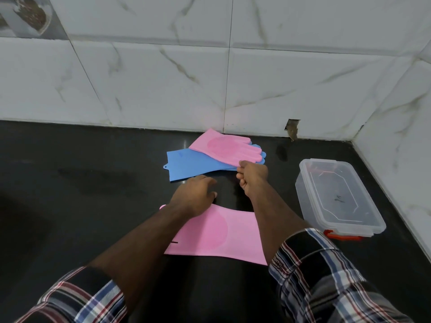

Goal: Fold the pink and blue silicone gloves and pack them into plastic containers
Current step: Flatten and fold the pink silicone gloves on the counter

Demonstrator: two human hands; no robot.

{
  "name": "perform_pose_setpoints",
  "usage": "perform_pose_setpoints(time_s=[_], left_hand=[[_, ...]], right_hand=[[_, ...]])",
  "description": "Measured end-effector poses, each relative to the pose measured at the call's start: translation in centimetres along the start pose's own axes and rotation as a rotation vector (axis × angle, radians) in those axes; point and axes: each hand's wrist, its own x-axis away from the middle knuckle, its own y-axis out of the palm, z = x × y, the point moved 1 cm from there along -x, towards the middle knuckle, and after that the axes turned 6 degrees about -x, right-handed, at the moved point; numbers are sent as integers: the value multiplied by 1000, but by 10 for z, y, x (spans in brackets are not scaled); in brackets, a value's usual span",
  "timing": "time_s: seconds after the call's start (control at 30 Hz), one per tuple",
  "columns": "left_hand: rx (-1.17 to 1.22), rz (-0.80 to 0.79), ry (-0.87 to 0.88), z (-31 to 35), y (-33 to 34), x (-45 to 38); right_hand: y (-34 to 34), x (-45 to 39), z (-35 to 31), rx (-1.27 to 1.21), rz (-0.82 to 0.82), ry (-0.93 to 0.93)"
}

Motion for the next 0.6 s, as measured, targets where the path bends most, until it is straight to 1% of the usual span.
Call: perform_pose_setpoints(time_s=[0.13, 0.27, 0.3, 0.33, 0.37, 0.43, 0.47, 0.5, 0.6], left_hand=[[27, 26, -13, -5, -8, 5], [67, 110, -27, -7, -17, 7], [73, 126, -36, -9, -19, 8], [77, 140, -43, -11, -19, 9], [79, 151, -48, -13, -20, 11], [73, 168, -55, -17, -20, 12], [66, 171, -57, -17, -20, 12], [57, 170, -57, -17, -19, 12], [36, 146, -39, -11, -17, 12]], right_hand=[[5, 20, -12, -132, -96, -127], [-13, 46, -2, -244, -171, -220], [-23, 49, 5, -225, -150, -243], [-34, 51, 13, -170, -93, -277], [-47, 52, 21, -94, 3, -319], [-73, 50, 33, 52, 244, -374], [-84, 49, 36, 96, 320, -379], [-92, 48, 38, 145, 356, -386], [-105, 43, 42, 319, 347, -434]])
